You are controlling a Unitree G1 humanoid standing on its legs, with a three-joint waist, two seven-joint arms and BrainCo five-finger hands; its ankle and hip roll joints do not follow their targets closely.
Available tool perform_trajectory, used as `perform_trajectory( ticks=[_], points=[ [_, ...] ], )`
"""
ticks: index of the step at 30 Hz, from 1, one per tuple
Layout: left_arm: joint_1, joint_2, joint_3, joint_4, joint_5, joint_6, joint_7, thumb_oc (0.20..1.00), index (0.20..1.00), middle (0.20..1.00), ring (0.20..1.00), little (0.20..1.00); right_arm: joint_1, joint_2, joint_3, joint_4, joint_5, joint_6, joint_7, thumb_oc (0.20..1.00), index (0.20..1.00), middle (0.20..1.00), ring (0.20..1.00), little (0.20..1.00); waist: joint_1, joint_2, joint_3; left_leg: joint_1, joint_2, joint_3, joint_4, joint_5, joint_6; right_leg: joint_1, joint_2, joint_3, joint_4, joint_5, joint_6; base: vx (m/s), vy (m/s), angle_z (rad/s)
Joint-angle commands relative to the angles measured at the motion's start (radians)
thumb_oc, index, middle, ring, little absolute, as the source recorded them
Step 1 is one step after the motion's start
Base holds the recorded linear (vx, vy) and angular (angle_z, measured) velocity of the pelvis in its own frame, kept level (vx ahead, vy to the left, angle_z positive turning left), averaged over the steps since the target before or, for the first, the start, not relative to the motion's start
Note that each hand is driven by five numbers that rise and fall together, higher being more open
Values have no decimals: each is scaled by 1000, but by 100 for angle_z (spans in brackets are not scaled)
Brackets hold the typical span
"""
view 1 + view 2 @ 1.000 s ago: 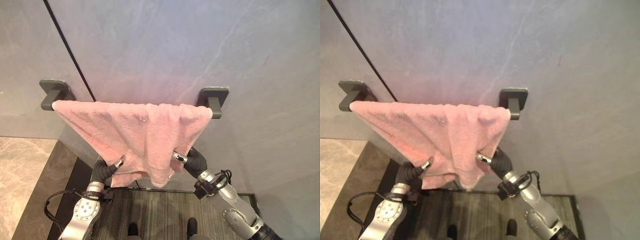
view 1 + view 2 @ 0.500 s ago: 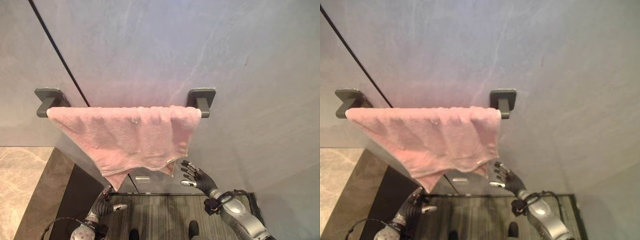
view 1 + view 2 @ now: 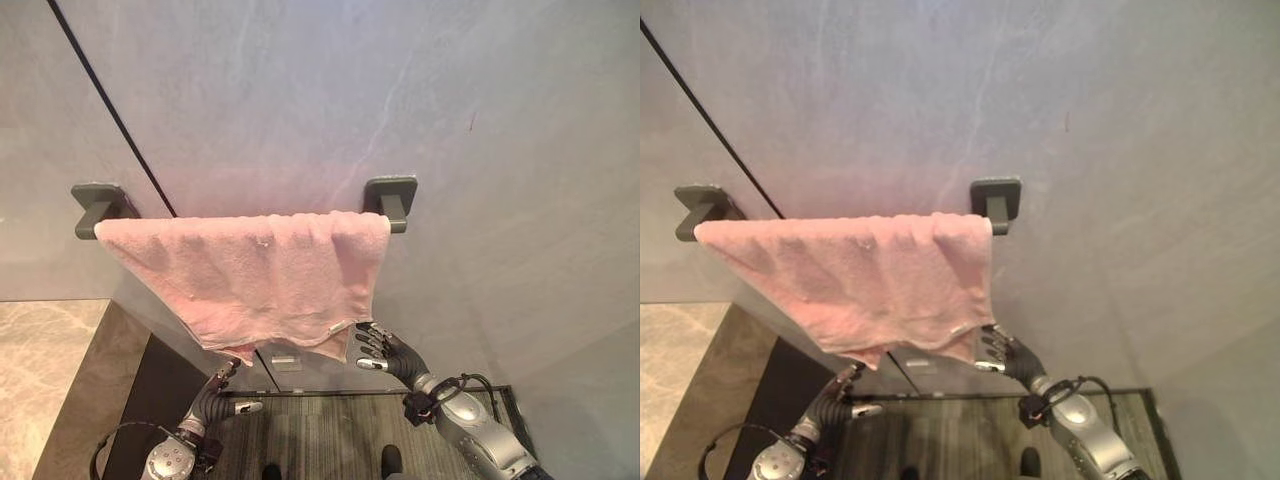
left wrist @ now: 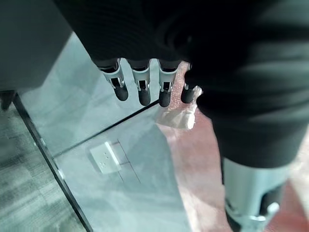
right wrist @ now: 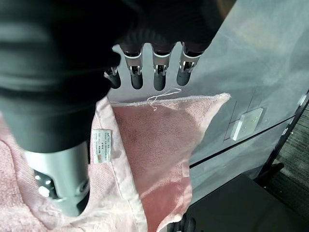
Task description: Put brush and paste in cup on sink, flatten towel.
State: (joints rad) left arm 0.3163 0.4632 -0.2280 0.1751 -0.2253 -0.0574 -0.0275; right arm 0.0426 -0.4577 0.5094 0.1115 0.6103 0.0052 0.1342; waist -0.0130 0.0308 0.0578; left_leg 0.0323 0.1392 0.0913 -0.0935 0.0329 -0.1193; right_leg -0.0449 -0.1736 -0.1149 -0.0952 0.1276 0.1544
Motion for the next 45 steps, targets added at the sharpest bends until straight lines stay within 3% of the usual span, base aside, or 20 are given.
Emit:
perform_trajectory(
  ticks=[1, 14, 26, 37, 38, 41, 42, 43, 44, 45],
  points=[
    [-49, 77, -25, -35, -135, -9, -31, 1000, 1000, 1000, 1000, 1000, -65, 72, 49, 28, 96, -8, 27, 1000, 1000, 1000, 1000, 1000, 10, -50, 18, -14, -11, -10, 6, 8, 12, 33, -73, 30, 8, -20, 34, 0, 0, 0],
    [-45, 119, -61, -39, -159, 20, -53, 1000, 1000, 1000, 1000, 1000, -66, 119, 72, -4, 293, -7, 41, 1000, 1000, 1000, 1000, 1000, 20, -53, 38, -37, -32, -9, 6, 11, 23, 6, -90, 38, 8, -4, 44, -2, 2, 0],
    [-63, 98, -65, 6, -134, 26, -36, 1000, 1000, 1000, 1000, 1000, -50, 184, 51, -42, 423, -46, 24, 1000, 1000, 1000, 1000, 1000, 20, -66, 40, -46, -44, 2, 6, 7, 30, -9, -104, 45, 8, 9, 52, -2, 11, 0],
    [-70, 79, -59, 13, -114, 33, -13, 1000, 1000, 1000, 1000, 1000, -68, 160, 82, -206, 485, -72, 19, 1000, 1000, 1000, 1000, 1000, 18, -65, 38, -35, -38, 9, 6, 2, 28, -2, -102, 47, 8, 4, 49, 1, -1, 0],
    [-67, 79, -55, 8, -113, 32, -12, 1000, 1000, 1000, 1000, 1000, -70, 157, 83, -220, 491, -74, 19, 896, 896, 896, 896, 896, 18, -63, 39, -34, -37, 9, 6, 2, 27, -2, -102, 48, 8, 2, 48, 13, -7, -4],
    [-70, 76, -57, 8, -114, 32, -11, 1000, 1000, 1000, 1000, 1000, -74, 158, 88, -212, 491, -77, 11, 718, 718, 718, 718, 718, 17, -61, 39, -34, -35, 7, 6, 2, 26, 0, -100, 45, 8, 1, 48, 4, -3, -1],
    [-74, 75, -60, 11, -114, 31, -9, 1000, 1000, 1000, 1000, 1000, -76, 160, 89, -209, 494, -78, 5, 539, 539, 539, 539, 539, 17, -60, 39, -33, -35, 6, 6, 2, 26, 0, -100, 45, 8, 0, 47, 0, 0, 0],
    [-74, 75, -60, 11, -114, 31, -9, 1000, 1000, 1000, 1000, 1000, -76, 160, 89, -209, 494, -78, 5, 501, 501, 501, 501, 501, 17, -60, 40, -33, -35, 6, 6, 2, 26, 0, -100, 45, 8, 0, 47, 0, 0, 0],
    [-80, 73, -66, 10, -117, 31, -8, 1000, 1000, 1000, 1000, 1000, -75, 164, 88, -196, 496, -77, -1, 200, 200, 200, 200, 200, 17, -58, 40, -34, -33, 4, 6, 3, 25, 1, -99, 43, 8, -1, 46, 0, 0, 0],
    [-80, 72, -66, 12, -118, 31, -8, 1000, 1000, 1000, 1000, 1000, -76, 166, 87, -192, 495, -76, -2, 200, 200, 200, 200, 200, 17, -57, 40, -34, -33, 4, 6, 3, 24, 1, -98, 43, 8, -2, 46, 0, 0, 0]
  ],
)
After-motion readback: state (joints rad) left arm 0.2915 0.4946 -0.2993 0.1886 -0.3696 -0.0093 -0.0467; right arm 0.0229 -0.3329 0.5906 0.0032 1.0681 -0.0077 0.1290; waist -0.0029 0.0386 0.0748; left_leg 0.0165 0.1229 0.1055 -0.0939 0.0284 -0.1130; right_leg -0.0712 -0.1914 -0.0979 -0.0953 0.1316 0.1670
